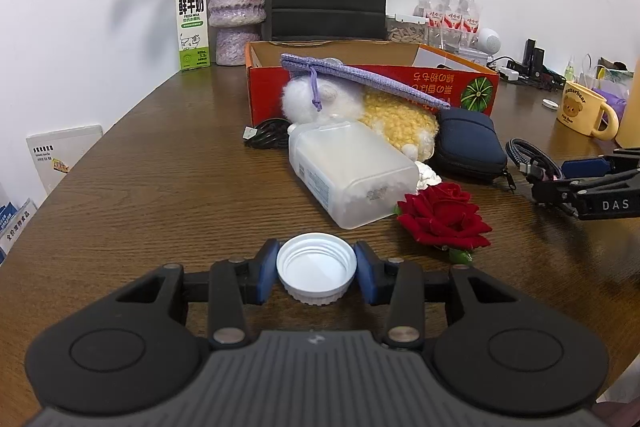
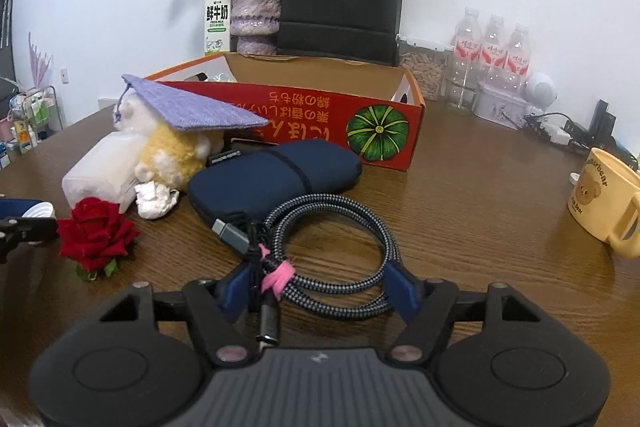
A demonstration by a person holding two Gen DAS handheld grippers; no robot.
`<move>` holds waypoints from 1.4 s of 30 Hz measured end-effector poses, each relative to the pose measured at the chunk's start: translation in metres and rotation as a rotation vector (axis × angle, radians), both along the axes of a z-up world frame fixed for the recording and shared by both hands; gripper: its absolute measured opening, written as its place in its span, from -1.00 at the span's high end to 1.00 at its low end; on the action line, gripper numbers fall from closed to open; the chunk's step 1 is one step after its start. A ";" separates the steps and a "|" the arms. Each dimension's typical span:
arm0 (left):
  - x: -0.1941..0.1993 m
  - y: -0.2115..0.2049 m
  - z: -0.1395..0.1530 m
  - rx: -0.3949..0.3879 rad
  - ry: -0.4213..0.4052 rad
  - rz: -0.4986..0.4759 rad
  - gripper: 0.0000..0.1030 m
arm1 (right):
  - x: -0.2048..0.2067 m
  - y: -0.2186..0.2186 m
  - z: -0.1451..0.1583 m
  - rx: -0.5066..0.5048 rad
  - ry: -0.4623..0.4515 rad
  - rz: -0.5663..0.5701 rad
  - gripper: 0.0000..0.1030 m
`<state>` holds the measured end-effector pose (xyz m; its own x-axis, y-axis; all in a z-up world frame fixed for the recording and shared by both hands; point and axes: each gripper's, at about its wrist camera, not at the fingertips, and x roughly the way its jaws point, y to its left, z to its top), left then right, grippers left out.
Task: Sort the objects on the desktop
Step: 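Grasp the second white bottle cap with the left tool while the right grasps the braided cable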
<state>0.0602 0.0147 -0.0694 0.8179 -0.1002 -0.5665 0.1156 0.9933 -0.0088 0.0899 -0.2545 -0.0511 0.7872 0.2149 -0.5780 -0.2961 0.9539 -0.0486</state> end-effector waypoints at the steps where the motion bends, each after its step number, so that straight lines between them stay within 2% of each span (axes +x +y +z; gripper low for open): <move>1: 0.000 0.000 0.000 -0.001 0.000 0.000 0.20 | -0.002 -0.001 0.001 0.007 -0.007 0.002 0.22; 4: -0.001 0.000 0.001 -0.003 0.000 0.000 0.20 | -0.005 -0.002 0.005 0.007 -0.017 0.000 0.38; 9: -0.002 0.001 0.000 -0.007 -0.001 -0.002 0.20 | -0.004 -0.002 0.007 0.005 -0.015 0.008 0.37; 10: -0.003 0.002 0.000 -0.007 -0.001 -0.001 0.20 | -0.003 -0.001 0.007 -0.002 -0.016 0.012 0.32; 11: -0.003 0.002 0.000 -0.007 -0.001 0.000 0.20 | -0.002 0.001 0.007 -0.017 -0.011 0.017 0.20; 13: -0.004 0.003 0.000 -0.008 -0.001 0.003 0.20 | -0.002 0.004 0.008 -0.034 -0.020 0.020 -0.38; 14: -0.005 0.004 0.000 -0.009 -0.001 0.005 0.20 | -0.004 0.004 0.010 -0.037 -0.027 0.028 -0.49; 16: -0.005 0.006 0.000 -0.009 0.000 0.008 0.20 | -0.004 0.002 0.013 -0.028 -0.039 0.037 -0.83; 18: -0.005 0.008 0.001 -0.009 0.001 0.011 0.20 | -0.001 -0.003 0.016 0.003 -0.042 0.018 -0.89; 22: -0.004 0.008 0.001 -0.011 0.001 0.009 0.20 | 0.018 -0.012 0.021 0.070 -0.012 -0.065 -0.89; 29: -0.001 0.009 0.002 -0.005 0.004 0.017 0.20 | 0.058 0.001 0.006 0.041 0.087 -0.079 -0.90; 34: 0.002 0.011 0.001 -0.007 0.003 0.020 0.20 | 0.058 0.007 -0.006 0.007 0.099 -0.083 -0.91; 38: 0.004 0.010 0.003 -0.009 -0.004 0.016 0.20 | 0.047 0.004 -0.003 0.022 0.063 -0.072 -0.53; 42: 0.004 0.010 0.007 -0.011 -0.020 0.011 0.20 | 0.039 -0.001 0.002 0.046 0.053 -0.066 -0.47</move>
<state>0.0644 0.0242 -0.0622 0.8303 -0.0969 -0.5488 0.1045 0.9944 -0.0176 0.1287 -0.2555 -0.0489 0.7693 0.1910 -0.6097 -0.2335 0.9723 0.0100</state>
